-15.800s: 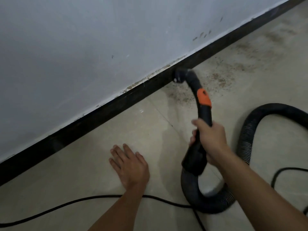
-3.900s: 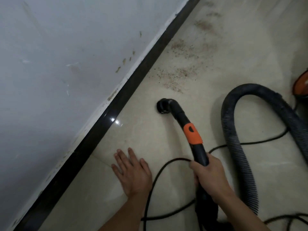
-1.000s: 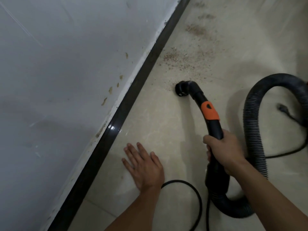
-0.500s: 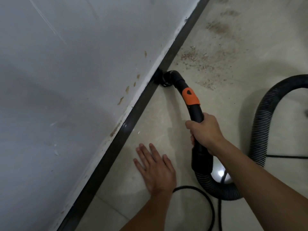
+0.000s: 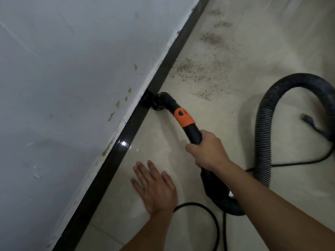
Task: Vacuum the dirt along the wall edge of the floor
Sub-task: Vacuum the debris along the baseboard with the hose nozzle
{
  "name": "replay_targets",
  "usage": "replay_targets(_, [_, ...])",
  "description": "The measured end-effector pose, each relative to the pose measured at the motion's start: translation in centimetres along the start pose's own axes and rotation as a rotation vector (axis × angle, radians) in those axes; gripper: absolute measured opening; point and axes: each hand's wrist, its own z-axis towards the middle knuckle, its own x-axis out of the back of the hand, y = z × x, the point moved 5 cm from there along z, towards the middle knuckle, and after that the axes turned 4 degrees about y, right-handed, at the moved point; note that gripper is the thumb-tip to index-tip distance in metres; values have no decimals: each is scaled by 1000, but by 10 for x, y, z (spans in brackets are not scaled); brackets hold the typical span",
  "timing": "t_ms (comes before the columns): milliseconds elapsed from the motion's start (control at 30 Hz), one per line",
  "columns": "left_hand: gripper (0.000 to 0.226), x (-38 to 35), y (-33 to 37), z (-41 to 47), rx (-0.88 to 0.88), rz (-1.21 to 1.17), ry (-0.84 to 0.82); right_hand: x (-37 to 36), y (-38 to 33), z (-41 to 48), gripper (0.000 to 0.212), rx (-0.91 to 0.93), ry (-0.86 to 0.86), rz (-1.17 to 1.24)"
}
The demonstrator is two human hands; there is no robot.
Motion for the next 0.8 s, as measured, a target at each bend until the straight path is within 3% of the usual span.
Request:
replay_targets(100, [67,1,-1,0,-4,-10,13,14,31,-52,22,8,35,-156])
replay_targets(267, [67,2,-1,-1,-9,-16,10,69,130,-140,25,-280,186,-129])
replay_targets(367, [67,3,0,-1,-12,-19,21,94,156,-121,41,-358,425,4])
replay_targets(400, [67,3,-1,-1,-9,-21,17,108,160,-118,35,-400,582,22])
replay_targets(433, [67,3,-1,-1,-7,-20,11,114,156,-113,22,-339,609,97])
replay_targets(467, [68,3,-1,-1,-5,-16,8,117,153,-107,7,-345,569,122])
replay_targets(567, [67,2,-1,0,-3,-16,4,127,147,-76,19,-351,521,159])
replay_targets(667, [66,0,-2,-1,-5,-15,8,110,115,-47,17,-301,441,244])
replay_targets(800, [67,0,-2,-1,-6,-5,6,58,110,-92,21,-152,170,3])
